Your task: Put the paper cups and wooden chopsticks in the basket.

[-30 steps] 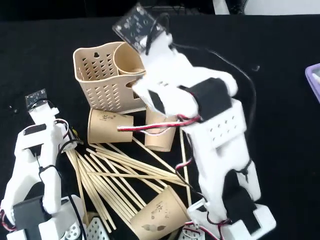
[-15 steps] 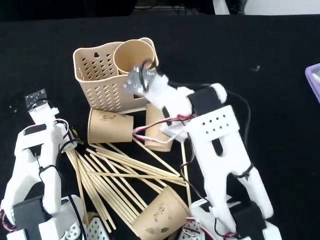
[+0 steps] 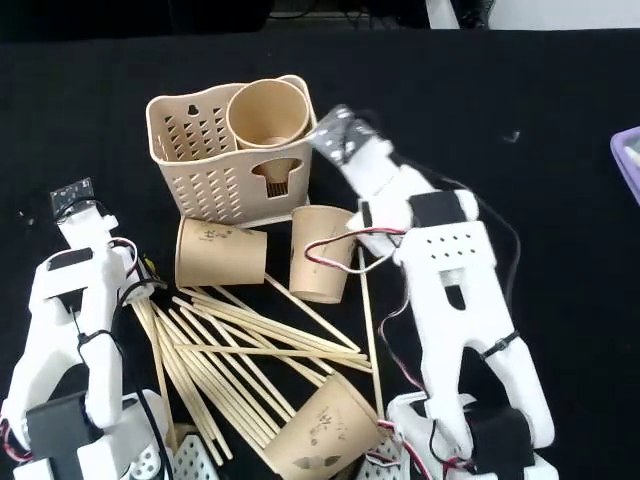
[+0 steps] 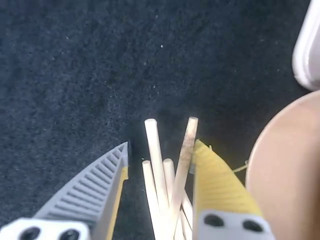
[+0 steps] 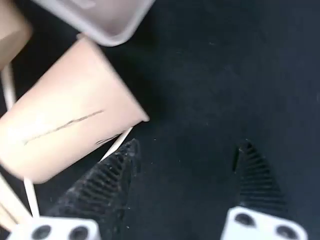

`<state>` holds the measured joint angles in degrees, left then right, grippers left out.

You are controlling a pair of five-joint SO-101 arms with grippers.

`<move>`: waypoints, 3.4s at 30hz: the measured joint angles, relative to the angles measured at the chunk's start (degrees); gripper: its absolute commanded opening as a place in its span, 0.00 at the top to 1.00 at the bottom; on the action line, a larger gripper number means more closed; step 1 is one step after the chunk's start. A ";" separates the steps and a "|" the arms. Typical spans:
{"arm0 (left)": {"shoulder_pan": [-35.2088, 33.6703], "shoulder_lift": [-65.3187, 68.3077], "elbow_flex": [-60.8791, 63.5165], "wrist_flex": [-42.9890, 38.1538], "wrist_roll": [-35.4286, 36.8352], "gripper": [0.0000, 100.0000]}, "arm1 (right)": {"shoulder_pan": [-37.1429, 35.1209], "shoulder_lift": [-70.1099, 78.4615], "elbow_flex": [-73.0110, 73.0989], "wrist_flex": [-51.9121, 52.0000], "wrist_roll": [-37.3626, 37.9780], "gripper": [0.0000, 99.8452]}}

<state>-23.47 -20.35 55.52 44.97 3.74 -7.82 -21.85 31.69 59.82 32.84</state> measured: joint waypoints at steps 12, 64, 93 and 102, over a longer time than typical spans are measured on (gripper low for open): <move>0.00 0.00 0.00 0.00 0.00 0.79 | -1.32 0.00 22.24 -35.69 -18.99 0.69; 0.00 0.00 0.00 -0.18 0.00 0.79 | 2.46 -0.26 -6.59 2.99 -11.43 0.69; 0.00 0.00 0.00 -0.18 0.00 0.79 | -4.04 11.87 -7.12 11.87 12.92 0.69; 0.00 0.00 0.00 -0.18 0.00 0.79 | -5.27 -16.88 13.45 13.27 15.65 0.69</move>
<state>-23.47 -20.35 55.52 44.79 3.74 -13.10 -38.73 45.14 73.10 48.48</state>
